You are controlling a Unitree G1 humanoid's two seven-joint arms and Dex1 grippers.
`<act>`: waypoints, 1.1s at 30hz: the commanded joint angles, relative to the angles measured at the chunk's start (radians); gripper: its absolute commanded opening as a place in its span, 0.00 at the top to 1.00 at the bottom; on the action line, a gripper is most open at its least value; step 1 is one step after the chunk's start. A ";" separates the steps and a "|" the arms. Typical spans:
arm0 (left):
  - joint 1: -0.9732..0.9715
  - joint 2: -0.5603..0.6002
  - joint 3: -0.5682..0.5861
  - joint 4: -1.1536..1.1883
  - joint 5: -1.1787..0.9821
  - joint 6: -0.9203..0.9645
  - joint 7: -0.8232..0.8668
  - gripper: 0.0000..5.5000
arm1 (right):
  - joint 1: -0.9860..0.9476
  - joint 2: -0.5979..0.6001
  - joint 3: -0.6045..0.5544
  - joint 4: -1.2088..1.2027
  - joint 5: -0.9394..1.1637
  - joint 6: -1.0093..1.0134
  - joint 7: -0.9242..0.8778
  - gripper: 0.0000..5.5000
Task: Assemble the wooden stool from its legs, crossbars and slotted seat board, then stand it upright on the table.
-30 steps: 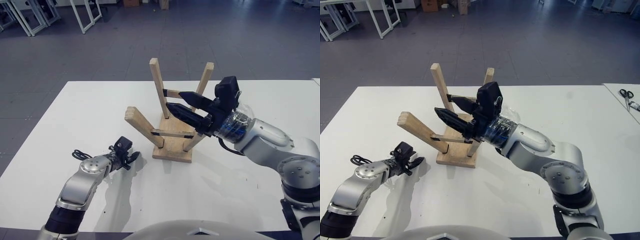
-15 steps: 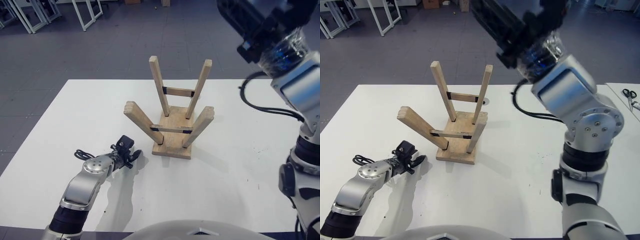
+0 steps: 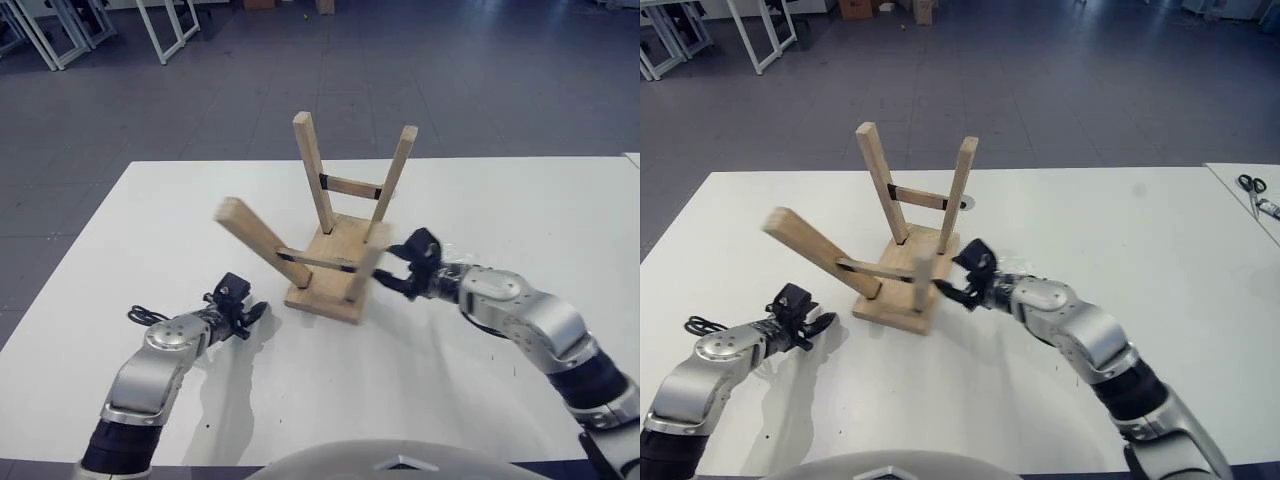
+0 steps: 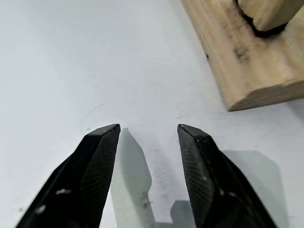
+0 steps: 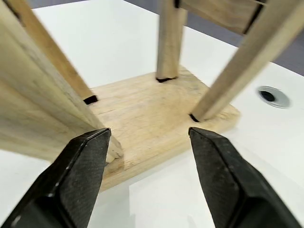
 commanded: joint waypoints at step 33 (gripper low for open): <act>-0.172 0.446 0.348 -0.291 -0.574 0.114 -0.556 0.43 | -0.332 -0.217 -0.263 0.497 -0.200 -0.116 0.805 0.21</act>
